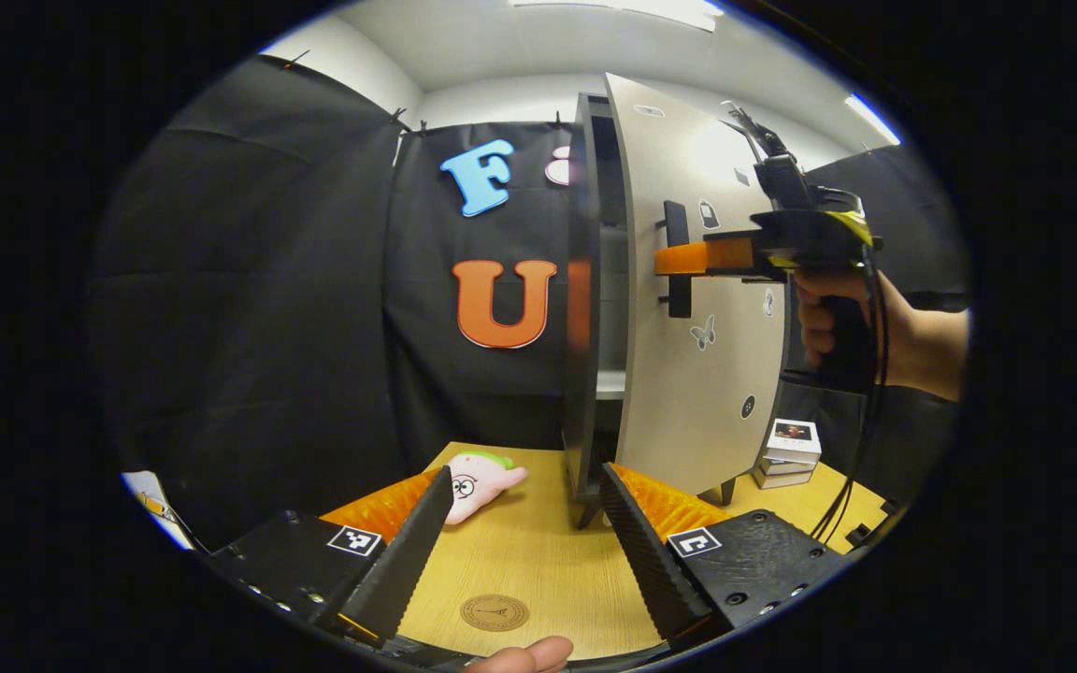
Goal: Open the cabinet door with the right hand, grasp the bottle in the cabinet with the left hand and place it on the coaster, then close the cabinet door with the right hand.
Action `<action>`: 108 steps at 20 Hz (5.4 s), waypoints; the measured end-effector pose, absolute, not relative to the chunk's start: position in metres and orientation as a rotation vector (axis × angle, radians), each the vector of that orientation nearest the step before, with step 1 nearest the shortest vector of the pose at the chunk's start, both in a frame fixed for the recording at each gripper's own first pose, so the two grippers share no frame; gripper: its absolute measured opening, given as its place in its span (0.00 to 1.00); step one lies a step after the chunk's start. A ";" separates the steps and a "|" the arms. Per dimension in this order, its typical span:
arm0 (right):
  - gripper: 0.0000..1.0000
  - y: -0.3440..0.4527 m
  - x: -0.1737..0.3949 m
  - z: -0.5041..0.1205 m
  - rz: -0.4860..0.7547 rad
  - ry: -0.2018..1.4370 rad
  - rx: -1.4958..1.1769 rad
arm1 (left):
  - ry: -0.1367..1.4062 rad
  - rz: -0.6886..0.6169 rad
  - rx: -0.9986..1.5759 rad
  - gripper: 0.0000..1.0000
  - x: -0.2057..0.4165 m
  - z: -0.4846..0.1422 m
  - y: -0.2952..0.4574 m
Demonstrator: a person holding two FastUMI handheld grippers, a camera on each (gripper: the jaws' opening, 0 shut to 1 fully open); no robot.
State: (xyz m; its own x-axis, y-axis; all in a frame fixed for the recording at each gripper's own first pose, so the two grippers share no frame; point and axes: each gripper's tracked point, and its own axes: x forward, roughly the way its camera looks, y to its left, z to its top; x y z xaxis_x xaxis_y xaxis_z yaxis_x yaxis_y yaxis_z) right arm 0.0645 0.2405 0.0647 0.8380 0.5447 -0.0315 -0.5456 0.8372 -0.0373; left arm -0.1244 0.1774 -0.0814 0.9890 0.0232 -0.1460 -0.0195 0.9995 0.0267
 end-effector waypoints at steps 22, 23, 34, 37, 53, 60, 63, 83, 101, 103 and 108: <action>0.22 0.185 0.044 0.058 0.575 0.108 0.077 | 0.023 -0.071 0.046 0.96 0.113 -0.018 0.022; 0.22 0.185 0.044 0.056 0.563 0.108 0.087 | 0.010 -0.079 0.038 0.96 0.118 -0.011 0.013; 0.32 0.127 0.043 0.067 0.288 0.075 0.118 | -0.009 -0.046 0.072 0.96 0.209 0.000 -0.022; 0.42 0.083 0.053 0.080 0.153 0.020 0.198 | 0.024 0.004 0.095 0.96 0.232 -0.010 -0.024; 1.00 0.017 0.048 0.094 0.066 -0.047 0.119 | 0.097 0.070 0.071 0.96 0.295 -0.022 -0.033; 1.00 0.016 0.055 0.093 0.089 -0.023 0.080 | 0.115 0.139 0.012 0.88 0.319 -0.026 -0.017; 1.00 0.017 0.060 0.091 0.104 -0.022 0.057 | 0.122 0.143 0.005 0.75 0.318 -0.025 -0.014; 1.00 -0.016 0.031 0.083 0.313 0.024 -0.248 | -0.060 0.170 0.080 0.72 0.148 0.040 0.006; 1.00 -0.024 0.007 -0.009 -0.183 0.258 0.065 | -0.150 0.210 0.142 0.72 -0.058 -0.010 0.107; 1.00 -0.024 -0.001 -0.030 -0.233 0.317 0.067 | -0.132 0.248 0.135 0.72 -0.069 -0.040 0.131; 1.00 -0.029 -0.002 -0.074 -0.304 0.441 0.095 | -0.056 0.339 0.114 0.72 -0.094 -0.104 0.179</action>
